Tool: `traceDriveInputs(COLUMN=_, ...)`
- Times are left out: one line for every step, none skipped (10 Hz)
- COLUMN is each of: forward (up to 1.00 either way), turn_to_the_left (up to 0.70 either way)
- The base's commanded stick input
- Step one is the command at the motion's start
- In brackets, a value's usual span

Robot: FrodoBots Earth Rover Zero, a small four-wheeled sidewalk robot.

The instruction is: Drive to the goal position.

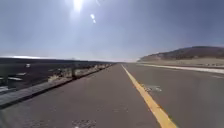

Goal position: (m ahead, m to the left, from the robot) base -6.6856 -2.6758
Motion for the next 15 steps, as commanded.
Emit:
traceDriveInputs(forward=0.85, turn_to_the_left=0.00)
traceDriveInputs(forward=0.85, turn_to_the_left=0.00)
traceDriveInputs(forward=0.85, turn_to_the_left=0.00)
traceDriveInputs(forward=0.85, turn_to_the_left=0.00)
traceDriveInputs(forward=0.85, turn_to_the_left=0.00)
traceDriveInputs(forward=0.85, turn_to_the_left=0.00)
traceDriveInputs(forward=0.85, turn_to_the_left=0.00)
traceDriveInputs(forward=0.85, turn_to_the_left=0.00)
traceDriveInputs(forward=0.85, turn_to_the_left=0.00)
traceDriveInputs(forward=0.85, turn_to_the_left=0.00)
traceDriveInputs(forward=0.85, turn_to_the_left=0.00)
traceDriveInputs(forward=0.85, turn_to_the_left=0.00)
traceDriveInputs(forward=0.85, turn_to_the_left=0.00)
traceDriveInputs(forward=0.85, turn_to_the_left=0.00)
traceDriveInputs(forward=0.85, turn_to_the_left=0.00)
